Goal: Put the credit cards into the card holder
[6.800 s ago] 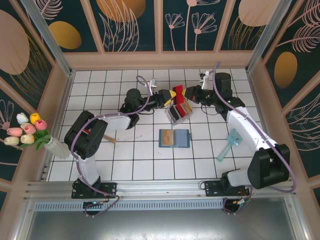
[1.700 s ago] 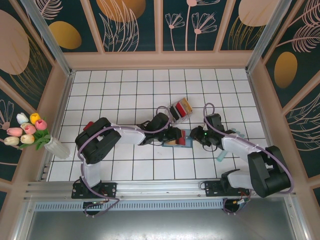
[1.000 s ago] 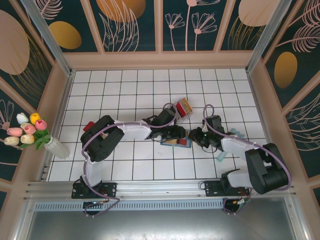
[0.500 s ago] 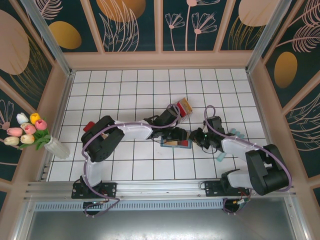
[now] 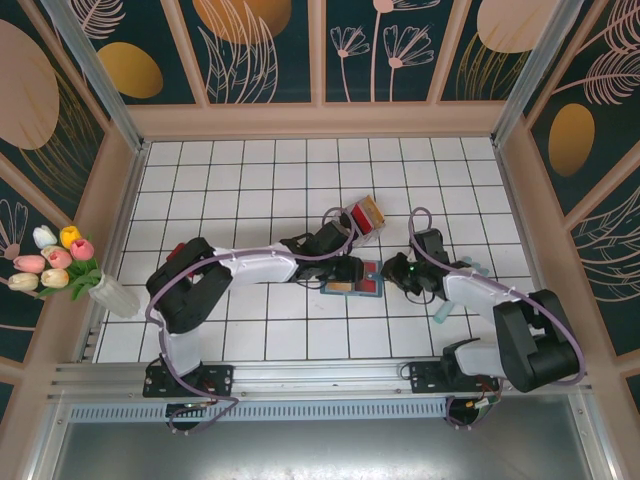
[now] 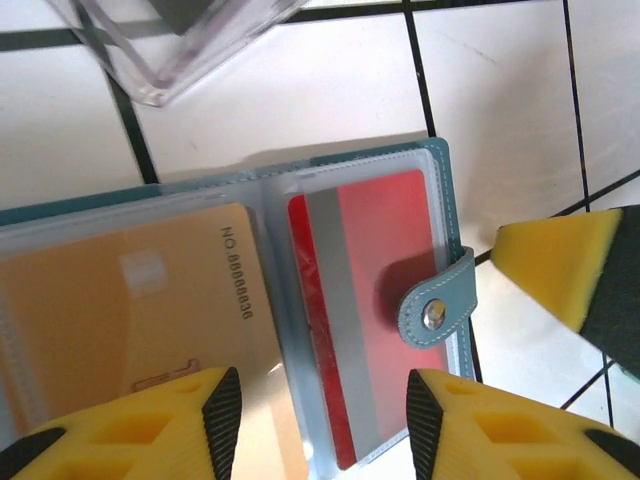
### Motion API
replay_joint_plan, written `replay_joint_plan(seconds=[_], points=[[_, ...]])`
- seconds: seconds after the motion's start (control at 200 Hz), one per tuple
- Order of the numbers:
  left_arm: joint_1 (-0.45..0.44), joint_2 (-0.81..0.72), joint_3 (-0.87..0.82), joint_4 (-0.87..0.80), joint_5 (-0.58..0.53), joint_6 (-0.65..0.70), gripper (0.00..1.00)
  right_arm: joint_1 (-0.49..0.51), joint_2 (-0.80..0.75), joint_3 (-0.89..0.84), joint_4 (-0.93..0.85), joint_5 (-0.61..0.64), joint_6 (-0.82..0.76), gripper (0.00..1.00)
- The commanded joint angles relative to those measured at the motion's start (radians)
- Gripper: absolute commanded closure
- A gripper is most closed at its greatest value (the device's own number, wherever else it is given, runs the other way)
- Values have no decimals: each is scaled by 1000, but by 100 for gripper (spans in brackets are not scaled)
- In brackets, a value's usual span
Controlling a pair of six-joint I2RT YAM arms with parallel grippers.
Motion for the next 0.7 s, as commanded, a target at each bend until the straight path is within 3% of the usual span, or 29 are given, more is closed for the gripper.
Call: replay_joint_plan(seconds=[0.0,0.1,0.235,0.455,0.696], points=[[2,-69,-39,47,-62,-18,53,0,-48,48,-40,38,-43,73],[22,-112,-77,96,-81,-50,57,19,-60,76,-43,21,-81,72],[67,-128,-115,111,-75,-82,59,94,-37,118,-42,-24,-98,79],[89,-94,-165,166,-20,-107,66,264,87,212,-103,135,-58,83],[89,-41,-185,216,30,-114,67,336,223,282,-194,258,-29,86]])
